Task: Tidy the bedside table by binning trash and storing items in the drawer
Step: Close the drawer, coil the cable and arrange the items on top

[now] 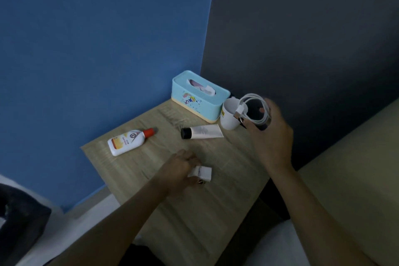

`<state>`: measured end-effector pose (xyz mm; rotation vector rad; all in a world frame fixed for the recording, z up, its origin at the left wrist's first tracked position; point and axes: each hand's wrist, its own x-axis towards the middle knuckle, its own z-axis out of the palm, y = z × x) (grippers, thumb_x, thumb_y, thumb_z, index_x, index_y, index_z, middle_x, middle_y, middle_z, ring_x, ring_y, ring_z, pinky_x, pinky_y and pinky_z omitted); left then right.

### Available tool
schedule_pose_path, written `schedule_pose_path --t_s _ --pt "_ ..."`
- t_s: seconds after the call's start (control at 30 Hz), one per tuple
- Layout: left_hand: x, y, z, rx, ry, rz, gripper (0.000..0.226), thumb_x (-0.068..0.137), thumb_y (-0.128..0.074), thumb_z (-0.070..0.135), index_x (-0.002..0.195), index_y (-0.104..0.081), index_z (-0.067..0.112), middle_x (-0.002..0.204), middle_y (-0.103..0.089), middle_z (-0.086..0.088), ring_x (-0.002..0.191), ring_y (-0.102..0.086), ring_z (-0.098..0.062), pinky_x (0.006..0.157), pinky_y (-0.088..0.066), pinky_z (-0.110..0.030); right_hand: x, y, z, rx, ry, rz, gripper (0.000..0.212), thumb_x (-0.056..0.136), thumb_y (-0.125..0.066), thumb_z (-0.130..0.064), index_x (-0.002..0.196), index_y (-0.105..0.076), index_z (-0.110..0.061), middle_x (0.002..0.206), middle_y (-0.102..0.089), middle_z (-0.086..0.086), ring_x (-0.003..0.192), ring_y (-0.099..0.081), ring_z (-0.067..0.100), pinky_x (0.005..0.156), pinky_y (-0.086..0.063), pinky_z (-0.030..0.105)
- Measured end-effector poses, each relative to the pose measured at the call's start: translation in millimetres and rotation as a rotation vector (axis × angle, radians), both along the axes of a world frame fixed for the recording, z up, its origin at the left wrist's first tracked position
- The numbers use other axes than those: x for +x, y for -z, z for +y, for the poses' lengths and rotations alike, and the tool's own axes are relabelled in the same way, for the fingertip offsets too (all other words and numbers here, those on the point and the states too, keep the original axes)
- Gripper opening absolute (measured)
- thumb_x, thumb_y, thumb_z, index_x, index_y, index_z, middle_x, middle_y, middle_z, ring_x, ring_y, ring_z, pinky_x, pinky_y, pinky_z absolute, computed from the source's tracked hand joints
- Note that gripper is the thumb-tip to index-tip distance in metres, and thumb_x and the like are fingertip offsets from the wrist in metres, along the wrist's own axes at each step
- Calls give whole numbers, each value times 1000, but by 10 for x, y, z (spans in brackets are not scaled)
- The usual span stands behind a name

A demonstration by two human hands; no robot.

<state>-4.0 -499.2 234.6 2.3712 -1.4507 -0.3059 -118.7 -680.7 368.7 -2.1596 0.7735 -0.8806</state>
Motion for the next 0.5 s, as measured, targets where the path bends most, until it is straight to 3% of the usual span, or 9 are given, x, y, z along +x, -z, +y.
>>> schedule_pose_path --t_s 0.3,0.4,0.5 --pt "-160 57 -711 -290 -310 275 47 88 -60 42 127 -52 17 119 -64 -4 106 -59 -20 87 -51 -33 -32 984 -71 78 198 119 55 78 -69 -33 130 -51 -28 128 -62 -6 120 -56 13 96 -47 32" --pt "-235 161 -968 -335 -385 325 52 89 -57 44 133 -48 16 120 -65 -5 107 -62 -21 89 -52 -35 -125 1323 -96 124 298 177 60 78 -68 -34 134 -45 -31 133 -58 -3 128 -50 22 104 -42 52" --pt "-274 249 -1166 -320 -450 304 55 91 -53 46 135 -45 15 130 -58 -6 117 -55 -22 99 -46 -37 -175 1505 -116 162 427 257 63 82 -68 -34 137 -38 -38 147 -46 -1 143 -26 37 109 -14 72"
